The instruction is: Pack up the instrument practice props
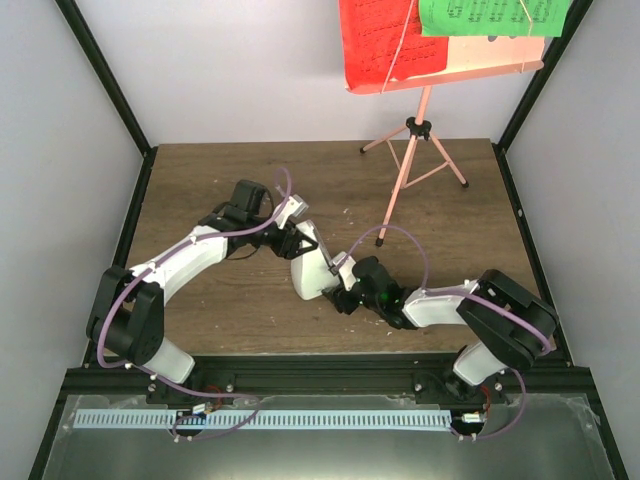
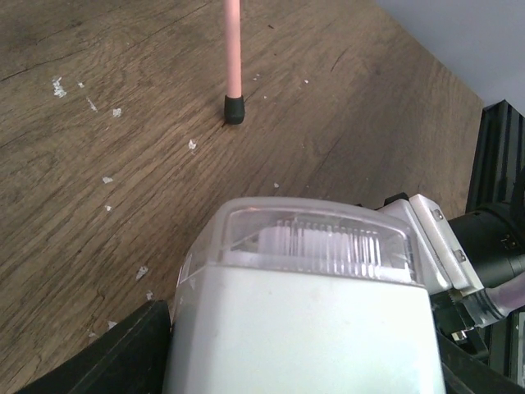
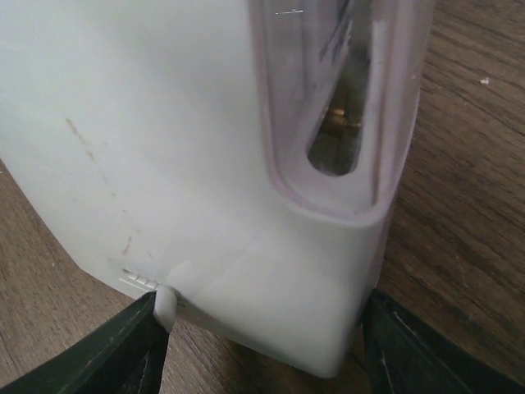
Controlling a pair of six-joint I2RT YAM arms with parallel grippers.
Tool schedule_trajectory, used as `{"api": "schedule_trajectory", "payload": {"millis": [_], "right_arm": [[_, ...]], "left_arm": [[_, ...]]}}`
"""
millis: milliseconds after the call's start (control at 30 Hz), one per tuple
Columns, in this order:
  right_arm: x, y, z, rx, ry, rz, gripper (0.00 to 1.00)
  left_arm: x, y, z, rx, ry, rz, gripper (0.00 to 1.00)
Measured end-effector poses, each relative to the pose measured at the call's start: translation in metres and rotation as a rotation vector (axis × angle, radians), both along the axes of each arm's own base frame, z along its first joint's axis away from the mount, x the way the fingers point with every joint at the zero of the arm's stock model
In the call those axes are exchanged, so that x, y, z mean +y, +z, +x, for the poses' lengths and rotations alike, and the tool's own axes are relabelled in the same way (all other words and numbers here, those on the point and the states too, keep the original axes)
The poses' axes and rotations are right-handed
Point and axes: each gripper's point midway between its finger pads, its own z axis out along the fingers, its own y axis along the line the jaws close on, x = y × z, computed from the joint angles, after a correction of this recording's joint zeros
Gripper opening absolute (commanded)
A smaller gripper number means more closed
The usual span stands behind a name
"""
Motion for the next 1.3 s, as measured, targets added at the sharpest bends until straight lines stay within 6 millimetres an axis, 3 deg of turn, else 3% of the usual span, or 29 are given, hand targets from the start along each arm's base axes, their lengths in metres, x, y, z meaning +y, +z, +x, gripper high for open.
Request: {"api": "schedule_trajectory", "payload": {"millis": [167,333,400,500,633,733,900,1067,1167,1233,1300], "right_arm": [[0.0,0.001,0.0,-0.004,0.0,-0.001,0.66],[-0.002,0.004,-0.006,0.0,0.006,0.032,0.89],[-0.005,0.015,-0.01,-0.02,0.004,0.078,0.93],[-0.01,0.038,-0.014,-0.082,-0.001,0.16,0.96],[-0.024,0.068,-0.022,-0.176,-0.025,0.265,0.98],[-0.037,0.08,-0.023,-0.219,-0.076,0.311,0.96],[-0.056,0.084,-0.012,-0.193,-0.212,0.351,0.77],[-0.082,0.055,0.004,-0.046,-0.37,0.344,0.67],[-0.088,0.033,0.009,0.049,-0.41,0.315,0.62],[-0.081,0.022,0.01,0.101,-0.391,0.287,0.59],[-0.069,0.016,0.012,0.137,-0.345,0.27,0.56]], "left_arm": [[0.0,0.0,0.0,0.001,0.001,0.0,0.56],[-0.008,-0.001,-0.008,-0.037,-0.047,0.022,0.62],[-0.016,-0.002,-0.018,-0.08,-0.086,0.055,0.67],[-0.025,-0.004,-0.033,-0.145,-0.137,0.118,0.83],[-0.022,-0.006,-0.041,-0.198,-0.147,0.182,0.98],[-0.015,0.002,-0.038,-0.235,-0.121,0.202,1.0],[-0.01,0.039,-0.045,-0.318,-0.085,0.133,1.0],[0.011,0.109,-0.058,-0.475,0.017,-0.036,1.0],[0.041,0.144,-0.043,-0.524,0.152,-0.107,1.0],[0.063,0.151,-0.031,-0.547,0.249,-0.116,1.0],[0.079,0.142,-0.027,-0.546,0.316,-0.091,1.0]]}}
